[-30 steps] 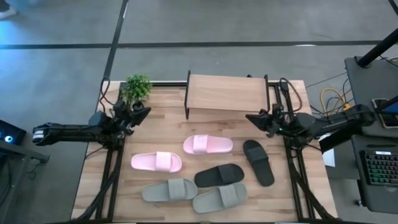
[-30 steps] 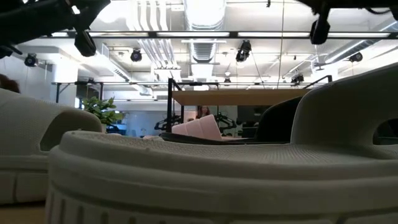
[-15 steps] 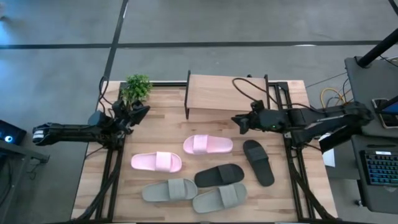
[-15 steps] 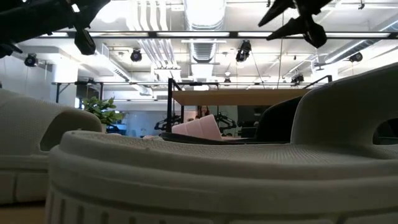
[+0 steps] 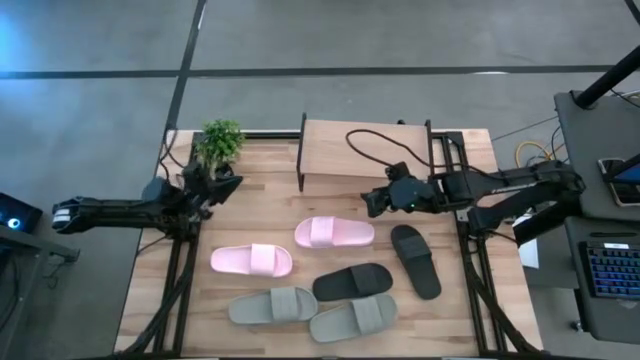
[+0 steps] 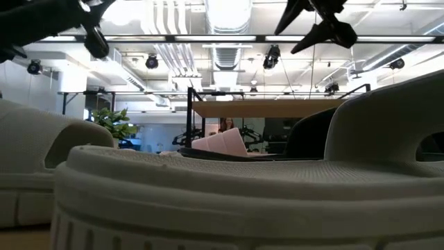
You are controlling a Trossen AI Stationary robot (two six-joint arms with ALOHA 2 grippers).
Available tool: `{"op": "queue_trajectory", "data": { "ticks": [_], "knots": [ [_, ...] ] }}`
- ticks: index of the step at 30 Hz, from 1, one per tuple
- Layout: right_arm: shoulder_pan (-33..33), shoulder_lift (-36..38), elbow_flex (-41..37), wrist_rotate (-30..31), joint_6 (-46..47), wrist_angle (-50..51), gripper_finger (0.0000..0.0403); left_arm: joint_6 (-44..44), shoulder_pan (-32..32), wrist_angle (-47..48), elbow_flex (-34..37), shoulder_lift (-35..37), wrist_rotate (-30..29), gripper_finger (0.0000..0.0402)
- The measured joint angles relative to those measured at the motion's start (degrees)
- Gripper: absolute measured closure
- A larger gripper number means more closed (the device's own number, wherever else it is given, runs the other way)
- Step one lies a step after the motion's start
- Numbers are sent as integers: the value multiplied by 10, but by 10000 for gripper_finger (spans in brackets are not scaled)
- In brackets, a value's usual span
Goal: Pick and place slides into the shelf
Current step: Put the left pink slide on the shelf
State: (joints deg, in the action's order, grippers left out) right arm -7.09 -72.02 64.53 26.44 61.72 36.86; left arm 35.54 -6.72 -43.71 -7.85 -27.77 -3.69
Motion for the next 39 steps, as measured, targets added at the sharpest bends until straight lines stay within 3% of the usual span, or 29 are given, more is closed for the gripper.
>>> {"op": "queue_trajectory", "data": {
  "ticks": [5, 11, 16, 24, 31, 39],
  "knots": [
    [0, -24, 22, -35, -6, 3, 170, 50, 0, 103, -31, -23, 12, 340],
    [0, -40, 22, -70, 9, 8, 170, 87, 0, 245, -84, -59, 81, 274],
    [0, -47, 19, -74, 35, 37, 170, 94, 0, 438, -146, -85, 94, 267],
    [0, -47, 18, -76, 73, 66, 170, 199, 5, 754, -258, -143, 108, 267],
    [0, -47, 14, -76, 84, 74, 170, 290, 60, 794, -251, -176, 151, 267],
    [0, -47, 2, -82, 84, 75, 170, 410, 172, 791, -248, -164, 112, 267]
  ]
}}
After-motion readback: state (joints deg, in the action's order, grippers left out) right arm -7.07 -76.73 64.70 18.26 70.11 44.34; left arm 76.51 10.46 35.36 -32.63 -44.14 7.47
